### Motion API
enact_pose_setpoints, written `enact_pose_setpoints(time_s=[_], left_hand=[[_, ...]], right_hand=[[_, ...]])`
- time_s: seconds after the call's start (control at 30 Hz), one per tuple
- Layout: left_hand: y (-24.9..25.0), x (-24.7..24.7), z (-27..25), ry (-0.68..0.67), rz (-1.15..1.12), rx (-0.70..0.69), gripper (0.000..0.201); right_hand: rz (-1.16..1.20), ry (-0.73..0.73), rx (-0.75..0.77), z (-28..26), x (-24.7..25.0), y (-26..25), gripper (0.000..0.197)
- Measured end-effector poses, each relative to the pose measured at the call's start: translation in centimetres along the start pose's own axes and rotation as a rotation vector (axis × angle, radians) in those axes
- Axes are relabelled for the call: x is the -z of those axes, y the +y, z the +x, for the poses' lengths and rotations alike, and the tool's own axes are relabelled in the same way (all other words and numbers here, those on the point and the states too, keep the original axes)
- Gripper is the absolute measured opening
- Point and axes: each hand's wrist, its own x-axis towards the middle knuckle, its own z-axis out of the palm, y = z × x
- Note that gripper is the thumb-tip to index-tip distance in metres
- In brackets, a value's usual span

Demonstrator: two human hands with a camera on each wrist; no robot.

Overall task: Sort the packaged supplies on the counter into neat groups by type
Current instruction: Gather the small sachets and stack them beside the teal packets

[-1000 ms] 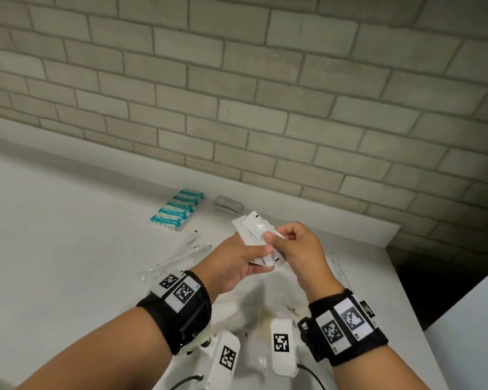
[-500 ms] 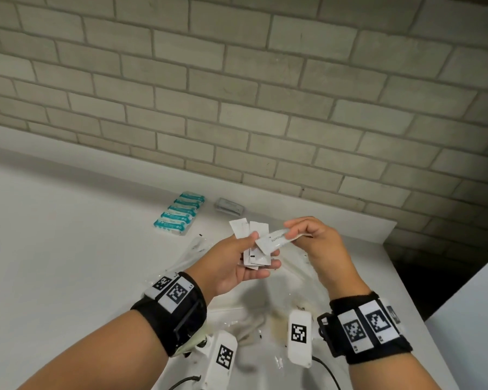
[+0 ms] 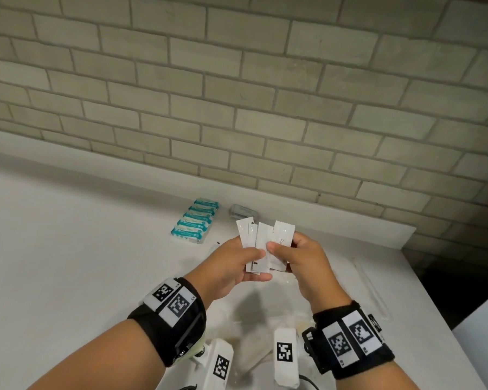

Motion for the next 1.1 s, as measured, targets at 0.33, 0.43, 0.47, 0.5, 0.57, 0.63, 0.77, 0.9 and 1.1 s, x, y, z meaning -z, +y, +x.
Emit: enact_pose_setpoints(time_s=[0.33, 0.43, 0.47, 0.5, 0.57, 0.63, 0.77, 0.9, 1.1], left_hand=[[1.5, 4.0, -1.0, 0.077, -0.072, 0.005, 0.018], [1.7, 5.0, -1.2, 0.062, -0.033, 0.069, 0.016], [1.9, 5.5, -1.3, 0.064, -0.023, 0.089, 0.017], [2.0, 6.0, -1.4, 0.066, -0.011, 0.106, 0.019], [2.3, 6.9, -1.6, 0.066, 0.011, 0.122, 0.019], [2.5, 7.6, -1.7, 0.076, 0.03, 0.125, 0.015], [3.0, 8.6, -1.5, 0.095, 0.003, 0.122, 0.01], [3.6, 10.1, -1.3, 0.062, -0.12, 0.133, 0.018], [3.0, 10.6, -0.5, 0.067, 0.12, 0.026, 0.044]], right_hand=[[0.317, -0.195, -0.093, 0.6, -3.1, -0.7, 0.028], [0.438, -0.288, -0.093, 0.6, -5.4, -0.3, 0.048], [0.463, -0.302, -0.097, 0.7, -6.0, -0.3, 0.053], [0.474, -0.31, -0.096, 0.7, -6.5, -0.1, 0.054], [0.454, -0.308, -0.072, 0.7, -7.4, 0.1, 0.046], [0.418, -0.277, -0.041, 0.6, -8.3, 0.2, 0.038], [0.406, -0.138, -0.03, 1.3, -9.3, 0.5, 0.028], [0.359, 0.023, -0.089, 2.1, -8.2, 0.2, 0.019], [0.131, -0.094, -0.116, 2.0, -9.0, -1.0, 0.021]])
